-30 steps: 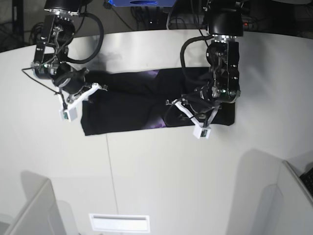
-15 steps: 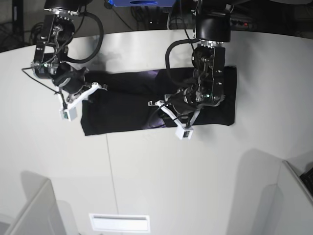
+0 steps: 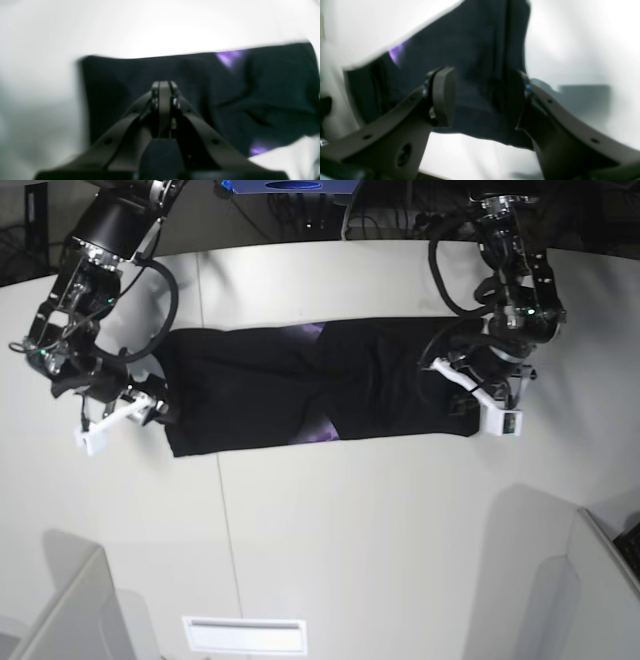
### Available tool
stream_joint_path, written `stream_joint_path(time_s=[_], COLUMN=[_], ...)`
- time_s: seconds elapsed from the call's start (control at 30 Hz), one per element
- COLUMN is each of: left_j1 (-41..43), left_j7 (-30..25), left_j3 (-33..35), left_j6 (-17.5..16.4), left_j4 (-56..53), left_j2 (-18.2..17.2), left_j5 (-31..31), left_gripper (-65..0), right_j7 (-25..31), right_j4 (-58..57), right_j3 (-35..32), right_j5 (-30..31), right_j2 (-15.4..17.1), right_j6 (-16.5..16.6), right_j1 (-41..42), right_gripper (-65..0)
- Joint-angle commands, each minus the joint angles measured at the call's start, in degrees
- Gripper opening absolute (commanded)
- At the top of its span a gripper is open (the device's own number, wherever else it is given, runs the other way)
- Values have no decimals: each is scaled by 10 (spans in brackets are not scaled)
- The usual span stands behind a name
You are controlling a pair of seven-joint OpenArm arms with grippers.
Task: Fold the T-shirt properly
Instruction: 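Release the strip and raise both grippers away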
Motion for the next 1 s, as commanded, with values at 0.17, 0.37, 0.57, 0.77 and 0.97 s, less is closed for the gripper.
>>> stream_joint_path(time_s=[0.17,0.37,0.57,0.77,0.97], left_j1=[41,82,86,89,82], left_j7=[-10,-11,-11,-11,-11], left_j3=[-203,-303,-357,-357,-355], left_j6=[-119,-203,-254,-257,-257], left_j4=[6,-11,-11,-11,-30], left_j2=[-28,-58,-56,-56,-56], left_j5=[-16,8,46,51,51], left_gripper=[-650,-650,-650,-650,-650], right_j7=[4,4,4,4,27], right_j4=[-113,-162,-208,-212,-237], right_j3=[-1,-19,-18,-24,-25], right_j5=[116,134,134,133,132], right_j2=[84,114,111,112,116], right_j6=[2,2,0,0,1], right_j1=[41,53,61,61,61], right_gripper=[-336,-336,-345,-291,-165])
